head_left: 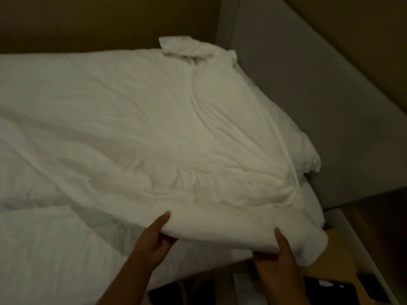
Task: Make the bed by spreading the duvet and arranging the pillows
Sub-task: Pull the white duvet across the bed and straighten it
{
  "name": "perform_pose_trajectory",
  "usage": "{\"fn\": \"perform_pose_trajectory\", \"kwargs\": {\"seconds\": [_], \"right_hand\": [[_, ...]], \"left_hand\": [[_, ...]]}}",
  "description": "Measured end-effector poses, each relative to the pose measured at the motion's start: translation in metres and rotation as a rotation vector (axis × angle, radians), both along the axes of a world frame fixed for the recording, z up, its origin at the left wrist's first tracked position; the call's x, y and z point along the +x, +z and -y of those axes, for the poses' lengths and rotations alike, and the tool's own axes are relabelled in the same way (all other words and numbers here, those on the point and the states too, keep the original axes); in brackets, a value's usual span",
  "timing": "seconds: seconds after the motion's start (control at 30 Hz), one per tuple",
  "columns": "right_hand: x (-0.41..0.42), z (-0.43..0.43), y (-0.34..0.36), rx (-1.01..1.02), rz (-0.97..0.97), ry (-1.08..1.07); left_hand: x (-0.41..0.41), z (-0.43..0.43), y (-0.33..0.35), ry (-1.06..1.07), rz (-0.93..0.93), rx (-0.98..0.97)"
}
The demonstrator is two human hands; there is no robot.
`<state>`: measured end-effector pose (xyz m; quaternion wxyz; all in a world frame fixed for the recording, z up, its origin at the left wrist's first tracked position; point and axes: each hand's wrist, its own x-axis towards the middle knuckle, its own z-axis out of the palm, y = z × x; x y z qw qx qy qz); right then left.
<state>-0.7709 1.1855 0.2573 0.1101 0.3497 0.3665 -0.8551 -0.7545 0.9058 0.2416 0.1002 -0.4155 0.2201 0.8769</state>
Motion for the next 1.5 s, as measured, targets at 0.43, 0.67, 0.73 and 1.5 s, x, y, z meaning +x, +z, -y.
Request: {"fn": "perform_pose_trajectory", "kwargs": {"seconds": [0.43, 0.67, 0.73, 1.5], "right_hand": [[-0.189, 0.061, 0.182, 0.290, -0.389, -0.076], [-0.330, 0.086, 0.196, 0.585, -0.512, -0.001], [-0.383, 0.105, 0.187, 0.676, -0.544, 0.052], [-0.694, 0.191, -0.100, 1.662, -0.939, 1.110]], "left_hand": [[-0.162, 0.062, 0.166, -0.178, -0.248, -0.727], [-0.279, 0.089, 0.180, -0.106, -0.274, -0.813], [-0.320, 0.106, 0.173, -0.048, -0.245, -0.832], [-0.580, 0.125, -0.104, -0.584, 0.047, -1.365]]}}
